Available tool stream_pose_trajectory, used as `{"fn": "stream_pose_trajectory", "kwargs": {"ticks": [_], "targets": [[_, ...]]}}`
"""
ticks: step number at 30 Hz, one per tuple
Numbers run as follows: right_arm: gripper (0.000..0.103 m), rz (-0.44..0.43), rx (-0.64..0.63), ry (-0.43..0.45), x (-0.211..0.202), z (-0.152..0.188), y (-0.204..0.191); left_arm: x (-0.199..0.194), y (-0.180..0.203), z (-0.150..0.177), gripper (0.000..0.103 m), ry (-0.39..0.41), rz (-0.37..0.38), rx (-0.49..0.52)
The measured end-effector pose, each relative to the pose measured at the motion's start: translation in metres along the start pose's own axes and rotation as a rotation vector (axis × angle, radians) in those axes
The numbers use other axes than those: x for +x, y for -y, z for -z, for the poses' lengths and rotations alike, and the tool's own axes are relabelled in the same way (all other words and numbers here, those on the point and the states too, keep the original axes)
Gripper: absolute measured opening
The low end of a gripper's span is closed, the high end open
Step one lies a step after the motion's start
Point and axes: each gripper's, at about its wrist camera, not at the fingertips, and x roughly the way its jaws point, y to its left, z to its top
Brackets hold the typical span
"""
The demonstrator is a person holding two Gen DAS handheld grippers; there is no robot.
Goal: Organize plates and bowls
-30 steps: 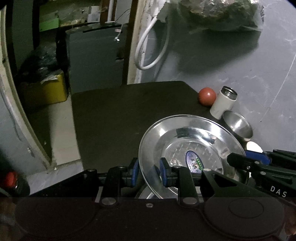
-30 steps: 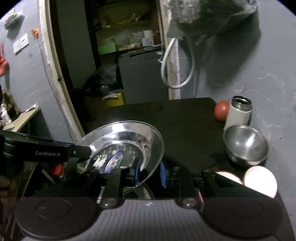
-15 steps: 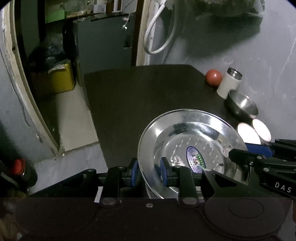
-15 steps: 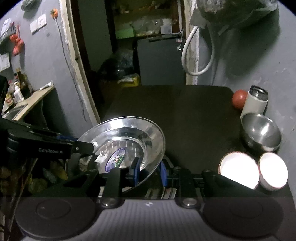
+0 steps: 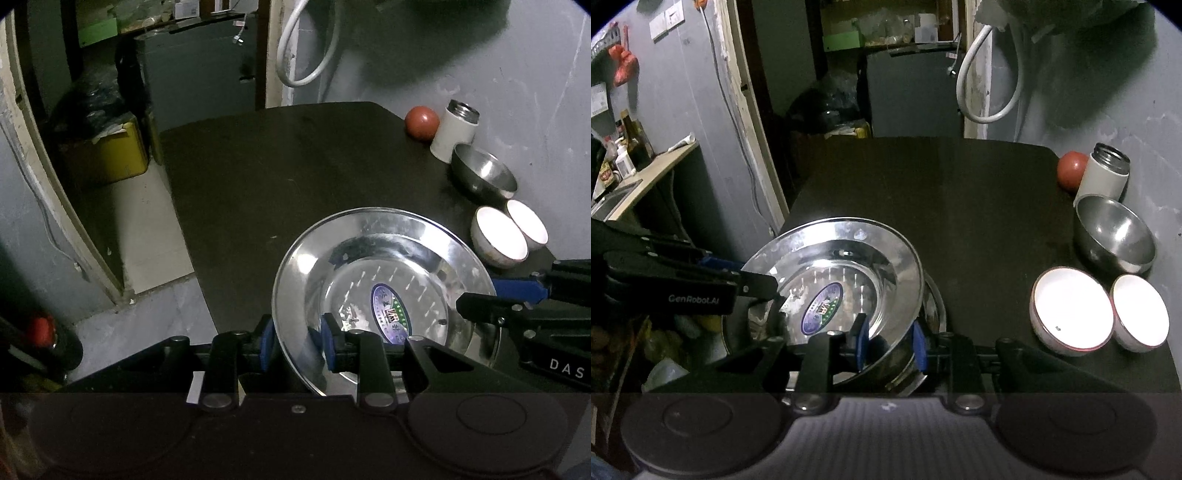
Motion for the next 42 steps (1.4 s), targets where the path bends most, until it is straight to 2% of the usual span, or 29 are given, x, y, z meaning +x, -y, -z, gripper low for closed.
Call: {"fn": "stream_pose_trajectory", "kwargs": {"ticks": [10, 22, 42], "targets": [[0.032, 0.021, -0.013, -0.048, 0.008, 0.003, -0.001, 0.011, 0.014, 0.001, 0.031, -0.038, -0.025, 0.057], [0.034, 0.025, -0.023, -0.086, 0.013, 0.004, -0.005, 0.021, 0.02, -0.003, 0.033, -0.069, -0.035, 0.072], [0.037, 0.019, -0.024, -0.1, 0.017, 0.002, -0.007, 0.029, 0.021, -0.006, 0.039, -0.108, -0.022, 0.063]]}}
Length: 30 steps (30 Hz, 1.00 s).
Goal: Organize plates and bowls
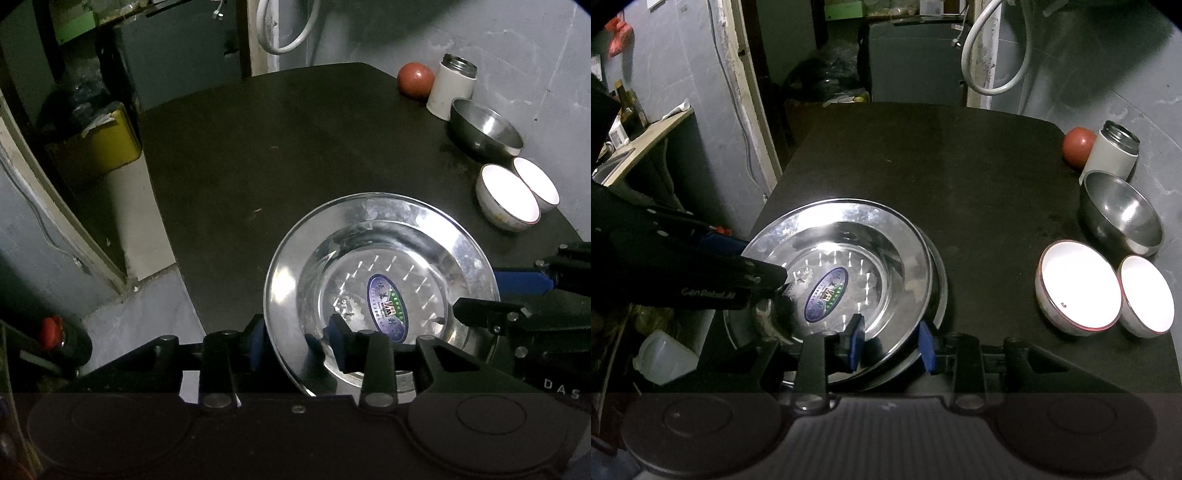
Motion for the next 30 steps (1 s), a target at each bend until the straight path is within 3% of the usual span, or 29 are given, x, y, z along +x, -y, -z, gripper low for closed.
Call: {"fn": "stream_pose_trajectory", "kwargs": {"ticks": [30], "targets": [[0.042, 0.012, -0.008, -0.001, 0.0018, 0.0001, -0.0006, 0.0015, -0.0018, 0.0017, 0.043, -0.009, 0.007, -0.007]]}}
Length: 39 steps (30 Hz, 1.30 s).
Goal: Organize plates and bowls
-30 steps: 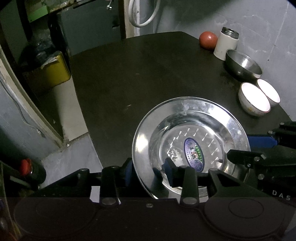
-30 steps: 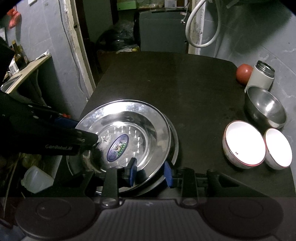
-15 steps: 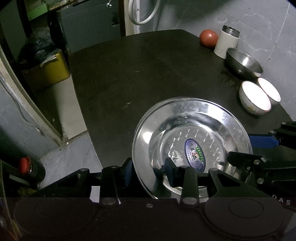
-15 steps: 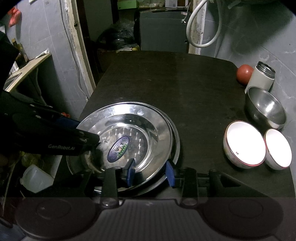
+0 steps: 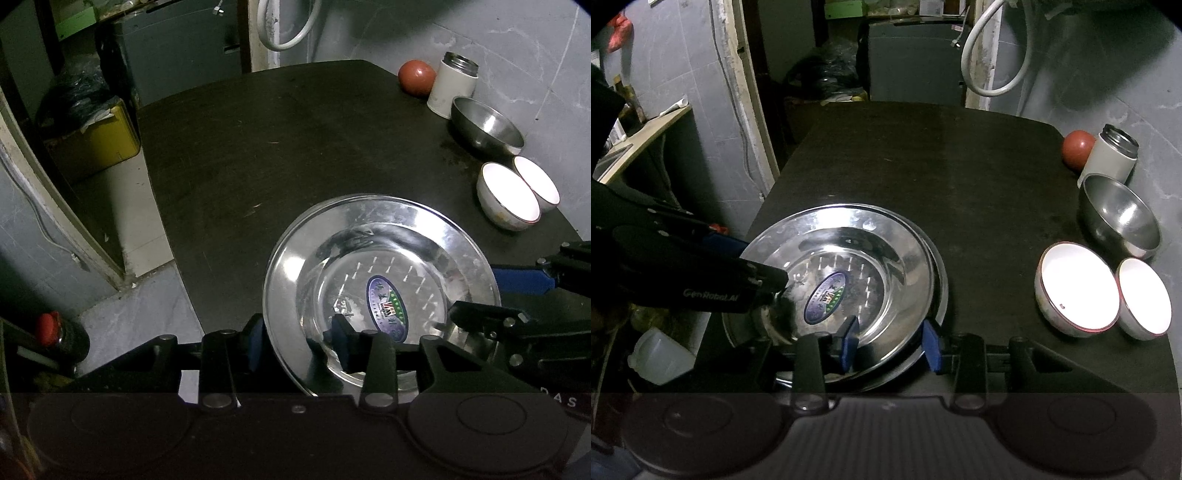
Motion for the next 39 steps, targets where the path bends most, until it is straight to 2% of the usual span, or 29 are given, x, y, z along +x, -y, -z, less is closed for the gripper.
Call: {"fn": "stream_pose_trajectory", "kwargs": {"ticks": [8, 11, 15, 16, 18, 19, 21, 27, 32, 39], "targets": [[0.045, -0.002, 0.004, 0.008, -0.001, 0.001, 0.002, -0.004, 0.002, 0.0, 0.05, 0.012, -0.003, 0.008], [0.05, -0.003, 0.007, 0.014, -0.002, 0.001, 0.002, -0.006, 0.002, 0.0, 0.059, 0.018, -0.011, 0.004], [0.063, -0.003, 0.015, 0.023, -0.005, 0.003, 0.003, -0.011, -0.001, -0.001, 0.076, 0.038, -0.028, -0.008], [0.068, -0.002, 0.018, 0.025, -0.005, 0.003, 0.003, -0.012, -0.003, -0.002, 0.078, 0.043, -0.03, -0.012], [0.077, -0.002, 0.026, 0.034, -0.007, 0.004, 0.005, -0.015, -0.006, -0.003, 0.09, 0.053, -0.04, -0.023], [0.083, -0.003, 0.031, 0.039, -0.009, 0.005, 0.006, -0.016, -0.007, -0.004, 0.093, 0.056, -0.047, -0.029], [0.088, -0.003, 0.045, 0.05, -0.011, 0.006, 0.01, -0.018, -0.01, -0.007, 0.099, 0.066, -0.063, -0.042], [0.1, 0.007, 0.154, 0.095, -0.024, 0.016, 0.038, -0.023, -0.018, -0.018, 0.102, 0.083, -0.081, -0.091], [0.103, 0.029, 0.265, 0.157, -0.039, 0.025, 0.07, -0.022, -0.017, -0.033, 0.102, 0.081, -0.02, -0.137], [0.103, 0.117, 0.415, 0.242, -0.055, 0.035, 0.129, -0.016, 0.017, -0.066, 0.102, 0.173, 0.083, -0.093]]}}
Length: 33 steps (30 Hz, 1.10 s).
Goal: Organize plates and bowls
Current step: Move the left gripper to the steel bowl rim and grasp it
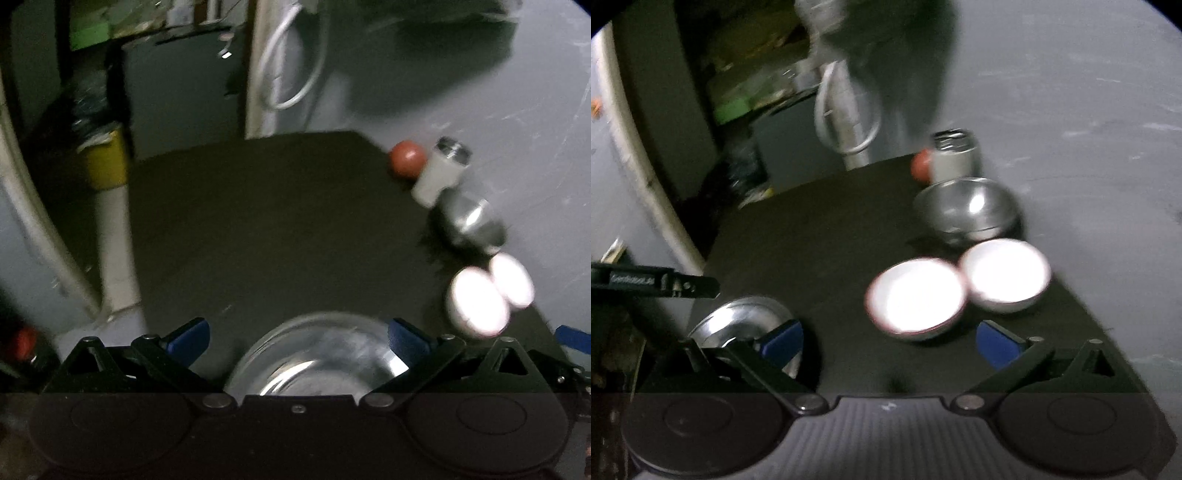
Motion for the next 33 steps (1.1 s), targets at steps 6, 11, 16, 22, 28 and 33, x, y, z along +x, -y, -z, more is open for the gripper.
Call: {"fn": "stream_pose_trajectory", "kwargs": {"ticks": [6, 11, 16, 22, 28, 33], "targets": [[0.103, 0.077, 0.063, 0.051, 0.02, -0.032, 0.046, 0.035, 0.039, -0.035, 0.102, 0.111, 0.182, -0.074], [0.103, 0.093, 0.089, 0.068, 0.045, -0.058, 0.072, 0.075, 0.079, -0.069, 0.102, 0.1, 0.189, -0.042], [0.102, 0.08, 0.11, 0.066, 0.074, -0.073, 0.088, 0.12, 0.115, -0.093, 0.102, 0.085, 0.127, 0.09], [0.1, 0.06, 0.073, 0.05, 0.1, -0.076, 0.081, 0.156, 0.136, -0.106, 0.102, 0.048, 0.088, 0.195], [0.092, 0.054, 0.152, 0.038, 0.112, -0.075, 0.091, 0.186, 0.141, -0.113, 0.102, -0.039, 0.114, 0.198], [0.088, 0.048, 0.182, 0.02, 0.119, -0.074, 0.096, 0.204, 0.144, -0.115, 0.102, -0.076, 0.104, 0.177]]}}
